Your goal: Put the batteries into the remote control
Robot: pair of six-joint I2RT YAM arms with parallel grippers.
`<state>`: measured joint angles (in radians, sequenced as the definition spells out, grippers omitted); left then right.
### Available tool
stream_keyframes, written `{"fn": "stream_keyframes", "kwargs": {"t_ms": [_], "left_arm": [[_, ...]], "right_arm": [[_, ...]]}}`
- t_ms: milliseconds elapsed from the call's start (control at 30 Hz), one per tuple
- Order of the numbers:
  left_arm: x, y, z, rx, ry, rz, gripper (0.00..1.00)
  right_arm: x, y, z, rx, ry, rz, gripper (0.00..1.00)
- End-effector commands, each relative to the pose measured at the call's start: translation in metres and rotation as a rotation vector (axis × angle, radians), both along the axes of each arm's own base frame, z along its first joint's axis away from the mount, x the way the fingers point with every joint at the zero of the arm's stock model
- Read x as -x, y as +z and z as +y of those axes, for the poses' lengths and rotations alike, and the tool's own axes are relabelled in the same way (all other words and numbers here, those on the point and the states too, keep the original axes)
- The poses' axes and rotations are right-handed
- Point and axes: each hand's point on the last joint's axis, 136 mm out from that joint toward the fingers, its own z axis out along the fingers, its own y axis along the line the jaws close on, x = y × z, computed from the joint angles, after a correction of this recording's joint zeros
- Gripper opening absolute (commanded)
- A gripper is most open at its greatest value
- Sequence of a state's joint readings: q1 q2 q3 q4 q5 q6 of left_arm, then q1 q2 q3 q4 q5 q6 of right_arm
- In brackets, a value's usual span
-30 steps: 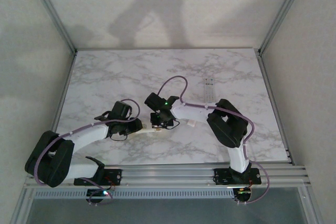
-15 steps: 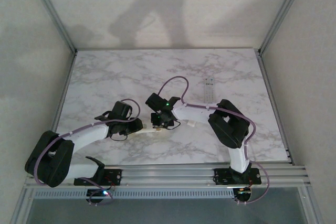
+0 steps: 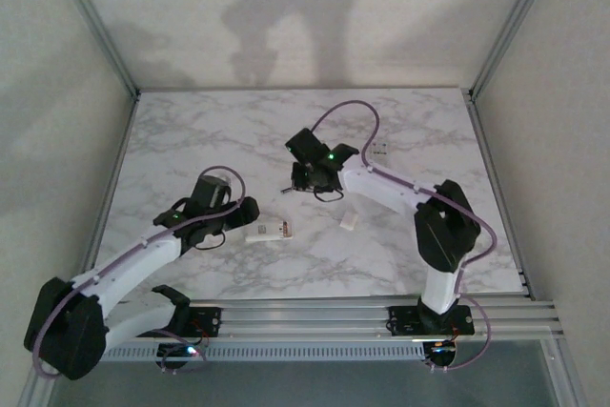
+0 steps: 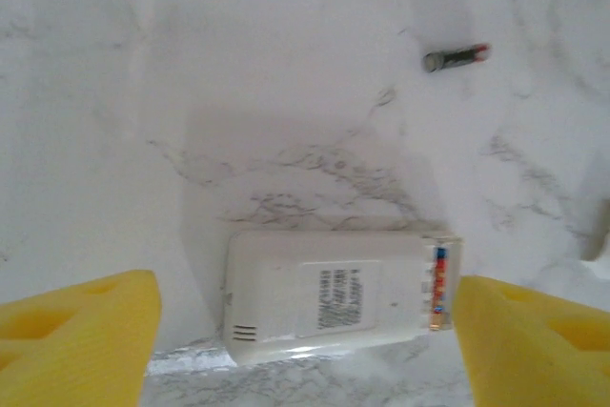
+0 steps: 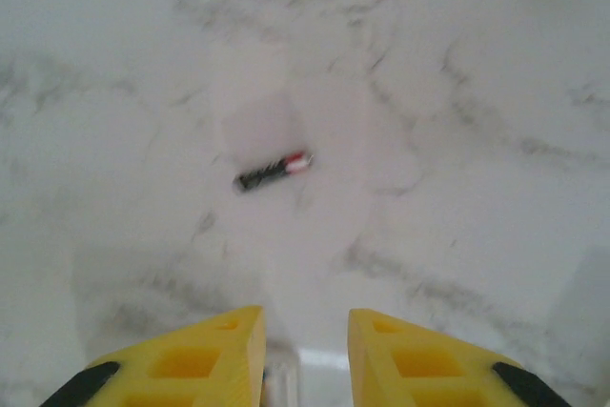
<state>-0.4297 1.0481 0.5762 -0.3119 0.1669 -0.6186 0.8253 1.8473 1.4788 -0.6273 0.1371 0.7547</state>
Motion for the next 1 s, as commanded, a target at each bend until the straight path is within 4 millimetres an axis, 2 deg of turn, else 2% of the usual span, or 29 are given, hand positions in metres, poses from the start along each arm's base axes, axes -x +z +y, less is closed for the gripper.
{"fn": "stream_keyframes", "kwargs": {"t_ms": [0,167,467,967], "left_arm": [[0.000,0.023,0.004,-0.011,-0.003,-0.063,0.86],[0.002,0.035,0.010,-0.015,0.012,-0.107,0.92],[0.005,0.028,0.013,-0.032,0.006,-0.094,0.95],[0.005,0.026,0.014,-0.040,0.005,-0.101,0.96]], "right_arm": [[-0.007,-0.018,-0.002,0.056,-0.074,0.058,0.30],[-0.020,-0.040,0.011,0.032,-0.209,0.135,0.32],[-0.026,-0.080,0.015,0.052,-0.418,0.274,0.30],[-0.029,-0.107,0.027,0.045,-0.446,0.340,0.29]]}}
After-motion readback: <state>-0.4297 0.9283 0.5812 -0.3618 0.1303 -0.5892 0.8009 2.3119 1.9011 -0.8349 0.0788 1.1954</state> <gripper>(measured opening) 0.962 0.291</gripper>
